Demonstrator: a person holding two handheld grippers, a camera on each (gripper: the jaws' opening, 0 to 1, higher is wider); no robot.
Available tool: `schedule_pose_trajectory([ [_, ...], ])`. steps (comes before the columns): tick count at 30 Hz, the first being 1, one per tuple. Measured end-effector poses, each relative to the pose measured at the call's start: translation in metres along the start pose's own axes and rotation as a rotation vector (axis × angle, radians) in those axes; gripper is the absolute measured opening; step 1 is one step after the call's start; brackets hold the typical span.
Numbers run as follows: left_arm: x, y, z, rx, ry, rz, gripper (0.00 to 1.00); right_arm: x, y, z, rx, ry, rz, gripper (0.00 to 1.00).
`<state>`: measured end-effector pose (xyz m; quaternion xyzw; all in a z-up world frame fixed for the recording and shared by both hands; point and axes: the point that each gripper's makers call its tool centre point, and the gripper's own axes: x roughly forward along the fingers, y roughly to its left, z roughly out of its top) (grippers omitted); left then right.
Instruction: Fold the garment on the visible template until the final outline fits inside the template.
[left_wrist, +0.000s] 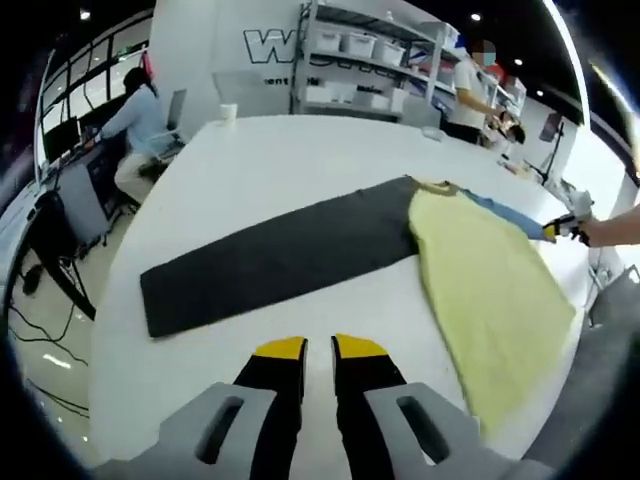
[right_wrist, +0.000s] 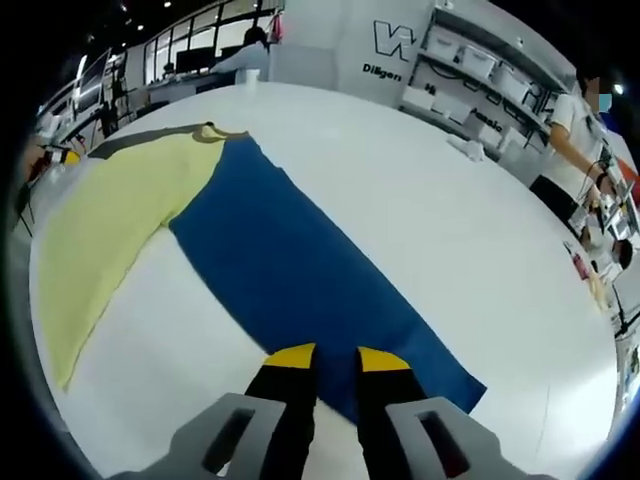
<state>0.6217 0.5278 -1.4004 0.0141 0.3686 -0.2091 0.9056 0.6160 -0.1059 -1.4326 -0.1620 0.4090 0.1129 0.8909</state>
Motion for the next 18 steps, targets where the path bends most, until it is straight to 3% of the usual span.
schedule_pose_trajectory([
  [2,0.002,-0.019,-0.006,0.028,0.023,-0.043,0.1,0.005,-0.002,-0.008,0.001,0.039,0.0,0.13],
  [3,0.003,-0.026,-0.008,0.032,0.029,-0.058,0.11,0.004,-0.005,-0.007,0.019,0.025,-0.013,0.12],
  [4,0.003,-0.037,-0.012,0.058,0.044,-0.082,0.11,0.007,-0.006,0.002,0.039,-0.033,-0.015,0.13],
  [5,0.004,-0.039,-0.014,0.071,0.053,-0.094,0.12,0.0,-0.005,-0.006,0.028,0.012,-0.011,0.14],
  [9,0.008,-0.068,-0.037,0.129,0.128,-0.161,0.15,0.004,-0.01,-0.004,0.042,0.003,-0.02,0.15],
  [16,0.01,-0.094,-0.063,0.185,0.216,-0.195,0.19,0.011,-0.028,-0.002,0.072,-0.004,-0.028,0.16],
  [18,0.012,-0.093,-0.068,0.222,0.239,-0.173,0.2,0.013,-0.031,-0.001,0.07,-0.007,-0.027,0.15],
])
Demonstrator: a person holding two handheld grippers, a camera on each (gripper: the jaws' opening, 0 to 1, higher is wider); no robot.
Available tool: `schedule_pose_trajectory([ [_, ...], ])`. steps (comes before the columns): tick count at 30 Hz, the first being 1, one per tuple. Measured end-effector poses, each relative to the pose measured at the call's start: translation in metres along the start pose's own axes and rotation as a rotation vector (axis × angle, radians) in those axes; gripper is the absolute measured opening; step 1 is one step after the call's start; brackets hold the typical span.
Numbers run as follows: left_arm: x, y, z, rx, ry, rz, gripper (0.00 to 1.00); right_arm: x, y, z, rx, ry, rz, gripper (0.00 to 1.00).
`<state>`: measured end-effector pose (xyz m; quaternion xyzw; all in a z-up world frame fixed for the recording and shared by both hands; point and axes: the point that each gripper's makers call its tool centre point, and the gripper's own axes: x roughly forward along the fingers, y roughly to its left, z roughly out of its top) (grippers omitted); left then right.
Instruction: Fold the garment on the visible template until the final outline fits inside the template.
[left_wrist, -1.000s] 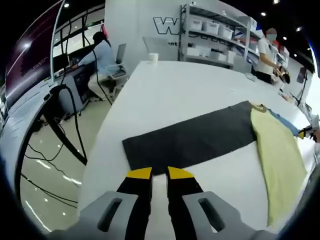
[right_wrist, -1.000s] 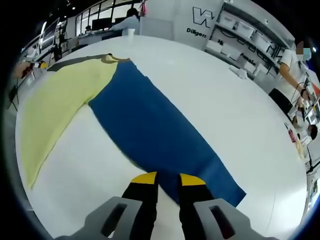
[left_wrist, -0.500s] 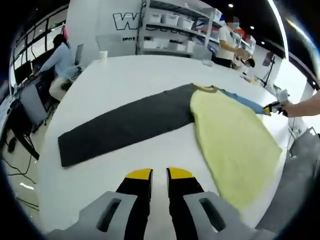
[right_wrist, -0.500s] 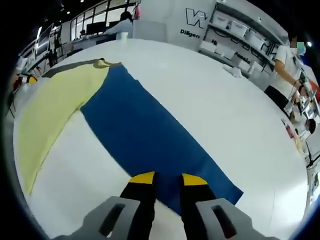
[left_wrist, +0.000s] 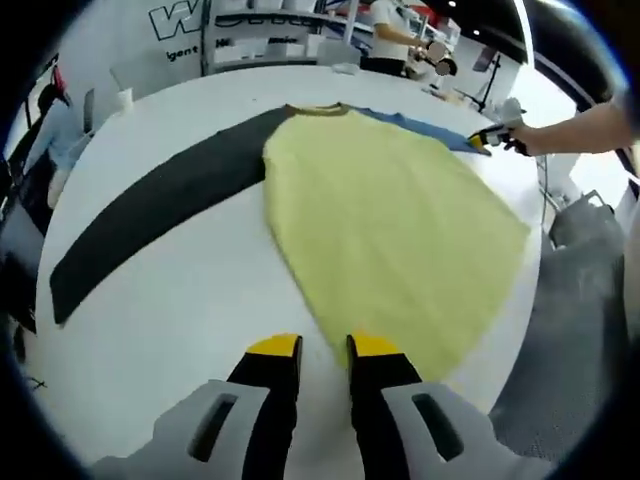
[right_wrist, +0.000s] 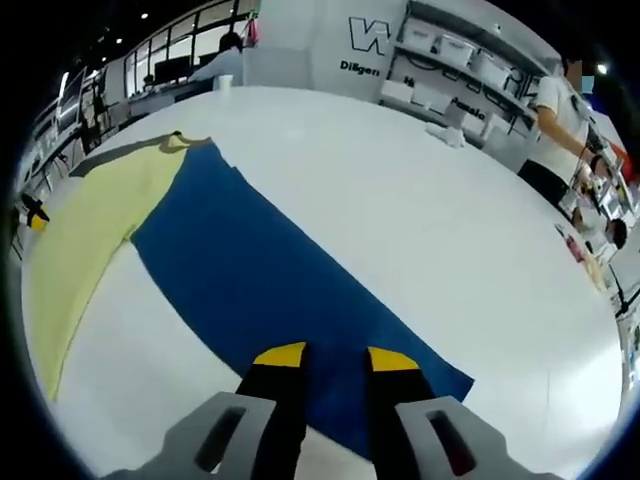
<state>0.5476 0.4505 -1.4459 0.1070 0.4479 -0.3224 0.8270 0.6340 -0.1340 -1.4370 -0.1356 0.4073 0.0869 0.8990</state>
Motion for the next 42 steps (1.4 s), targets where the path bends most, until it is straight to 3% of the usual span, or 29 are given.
schedule_pose_trajectory([
  [8,0.001,-0.01,0.0,0.007,0.009,-0.009,0.19,0.008,-0.005,0.007,-0.012,-0.014,0.001,0.11],
  [13,0.0,-0.007,-0.004,0.008,0.037,0.015,0.08,0.011,-0.01,0.01,-0.012,-0.018,0.001,0.1],
  [21,-0.001,-0.016,-0.008,-0.038,0.042,0.003,0.06,0.015,-0.017,0.014,-0.019,-0.018,0.001,0.11],
  [42,-0.007,-0.066,-0.024,-0.129,0.079,-0.063,0.06,0.028,-0.048,0.021,-0.039,-0.002,0.001,0.11],
])
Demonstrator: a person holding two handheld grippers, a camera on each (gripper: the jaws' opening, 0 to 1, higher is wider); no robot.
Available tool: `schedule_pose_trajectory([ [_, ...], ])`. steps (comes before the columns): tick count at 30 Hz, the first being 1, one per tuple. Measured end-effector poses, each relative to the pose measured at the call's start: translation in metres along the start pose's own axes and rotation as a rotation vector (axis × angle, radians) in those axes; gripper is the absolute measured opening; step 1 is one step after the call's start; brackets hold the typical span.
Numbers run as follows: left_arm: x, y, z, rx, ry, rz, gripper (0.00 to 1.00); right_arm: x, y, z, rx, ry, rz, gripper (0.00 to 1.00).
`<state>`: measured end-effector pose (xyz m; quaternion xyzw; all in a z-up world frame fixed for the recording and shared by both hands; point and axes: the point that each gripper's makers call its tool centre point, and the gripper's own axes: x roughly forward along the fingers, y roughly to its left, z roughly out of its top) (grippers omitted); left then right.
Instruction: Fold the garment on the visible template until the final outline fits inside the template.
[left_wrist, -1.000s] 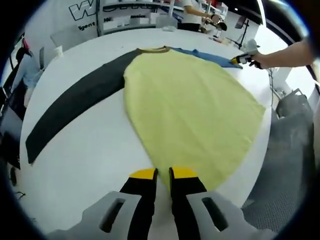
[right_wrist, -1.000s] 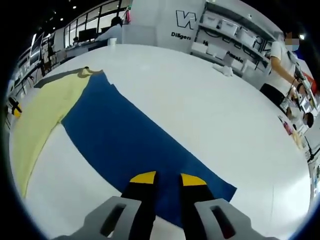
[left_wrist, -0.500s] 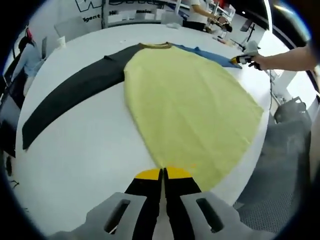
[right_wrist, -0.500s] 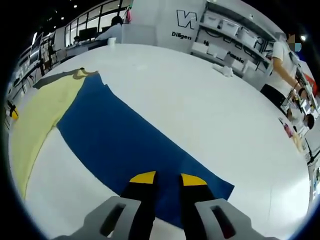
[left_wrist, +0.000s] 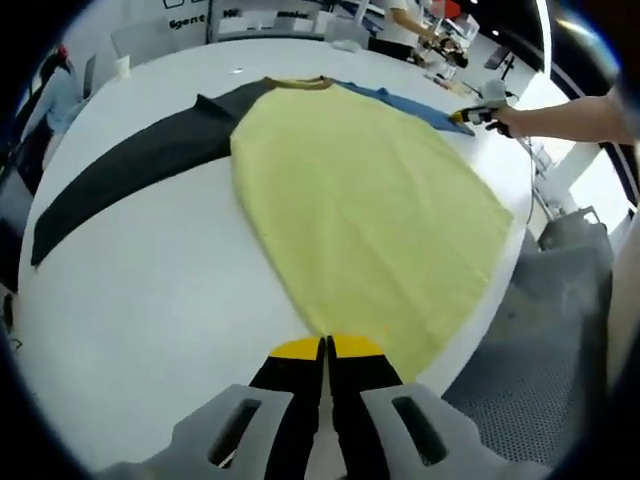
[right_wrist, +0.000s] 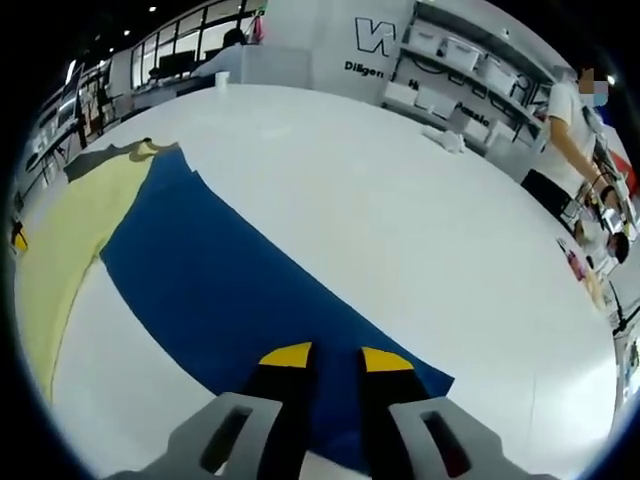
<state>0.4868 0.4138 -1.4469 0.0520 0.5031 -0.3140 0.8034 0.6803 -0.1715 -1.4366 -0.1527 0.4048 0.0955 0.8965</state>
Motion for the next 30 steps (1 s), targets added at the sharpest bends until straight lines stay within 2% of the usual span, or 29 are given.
schedule_pose_trajectory([
  [6,0.0,0.001,0.002,-0.002,-0.017,0.002,0.06,0.003,-0.004,0.0,-0.012,0.02,-0.004,0.1],
  [9,-0.002,0.006,0.01,-0.006,-0.044,0.007,0.07,0.003,0.003,0.003,-0.051,0.022,0.009,0.1],
  [14,-0.007,0.019,0.026,0.012,-0.08,0.021,0.08,0.004,0.021,0.023,-0.077,-0.024,0.04,0.12],
  [18,-0.008,0.038,0.037,0.028,-0.088,0.047,0.09,0.007,0.037,0.041,-0.111,-0.059,0.07,0.13],
  [22,-0.011,0.062,0.053,0.043,-0.108,0.087,0.12,0.008,0.05,0.054,-0.134,-0.082,0.092,0.13],
  [25,-0.014,0.097,0.069,0.029,-0.127,0.138,0.14,0.007,0.059,0.061,-0.15,-0.097,0.11,0.14],
  [26,-0.016,0.114,0.075,0.027,-0.139,0.173,0.15,0.007,0.061,0.062,-0.154,-0.099,0.114,0.14],
  [27,-0.017,0.117,0.077,0.027,-0.14,0.178,0.16,0.006,0.063,0.063,-0.161,-0.102,0.118,0.14],
  [28,-0.02,0.137,0.085,0.012,-0.152,0.206,0.16,0.005,0.064,0.063,-0.164,-0.1,0.118,0.14],
  [30,-0.025,0.165,0.094,0.001,-0.165,0.26,0.17,0.003,0.066,0.062,-0.166,-0.1,0.121,0.15],
])
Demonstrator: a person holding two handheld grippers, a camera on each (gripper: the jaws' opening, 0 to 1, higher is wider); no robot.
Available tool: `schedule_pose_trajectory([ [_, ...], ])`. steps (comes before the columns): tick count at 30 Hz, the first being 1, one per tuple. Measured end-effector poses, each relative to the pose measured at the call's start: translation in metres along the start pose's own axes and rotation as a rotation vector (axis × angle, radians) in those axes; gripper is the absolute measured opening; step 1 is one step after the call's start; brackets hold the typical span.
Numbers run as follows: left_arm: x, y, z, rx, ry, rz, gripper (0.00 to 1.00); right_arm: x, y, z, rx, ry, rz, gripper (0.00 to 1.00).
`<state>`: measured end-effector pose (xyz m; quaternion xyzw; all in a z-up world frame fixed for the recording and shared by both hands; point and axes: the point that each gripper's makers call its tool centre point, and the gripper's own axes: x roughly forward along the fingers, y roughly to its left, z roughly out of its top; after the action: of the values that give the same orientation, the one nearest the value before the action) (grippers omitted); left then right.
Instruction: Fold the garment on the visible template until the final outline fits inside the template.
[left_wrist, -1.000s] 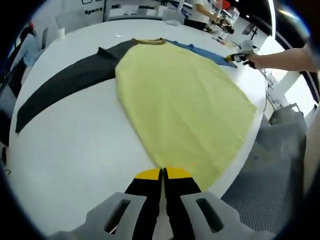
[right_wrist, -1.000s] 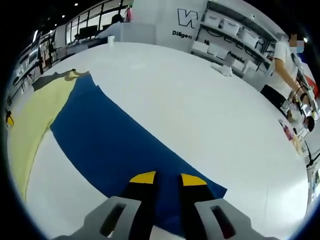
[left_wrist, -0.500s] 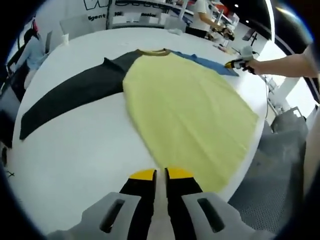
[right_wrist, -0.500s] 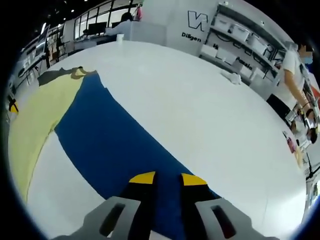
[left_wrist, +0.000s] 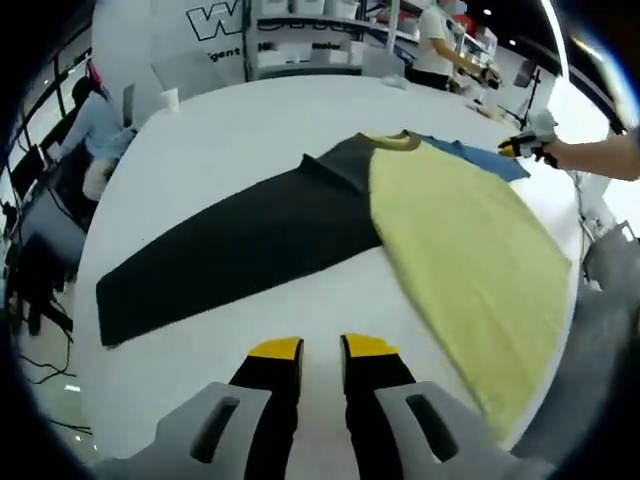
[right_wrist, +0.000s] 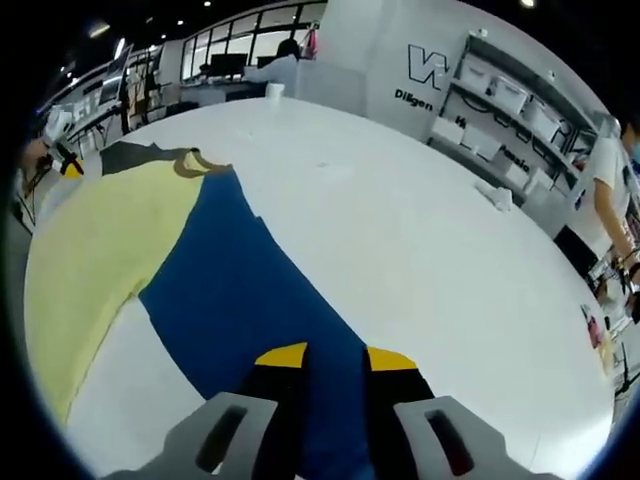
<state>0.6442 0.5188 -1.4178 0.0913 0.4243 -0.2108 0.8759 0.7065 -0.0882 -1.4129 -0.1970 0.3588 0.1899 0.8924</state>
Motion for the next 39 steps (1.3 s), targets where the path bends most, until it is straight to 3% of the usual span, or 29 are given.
schedule_pose_trajectory([
  [4,0.005,0.037,0.01,-0.03,-0.008,0.059,0.18,-0.002,0.0,-0.004,-0.008,0.009,0.001,0.15],
  [10,0.004,0.079,0.016,-0.176,-0.032,0.145,0.2,-0.008,-0.001,-0.008,-0.001,0.011,-0.008,0.16],
  [18,-0.007,0.123,0.004,-0.38,-0.082,0.241,0.28,-0.018,-0.001,-0.013,0.021,0.007,-0.023,0.18],
  [22,-0.018,0.139,-0.003,-0.43,-0.124,0.285,0.32,-0.025,0.0,-0.015,0.039,-0.002,-0.029,0.2],
  [27,-0.023,0.152,-0.017,-0.497,-0.137,0.306,0.35,-0.034,0.002,-0.018,0.087,-0.024,-0.042,0.21],
  [39,-0.021,0.151,-0.029,-0.568,-0.157,0.31,0.31,-0.055,0.004,-0.021,0.16,-0.056,-0.072,0.24],
])
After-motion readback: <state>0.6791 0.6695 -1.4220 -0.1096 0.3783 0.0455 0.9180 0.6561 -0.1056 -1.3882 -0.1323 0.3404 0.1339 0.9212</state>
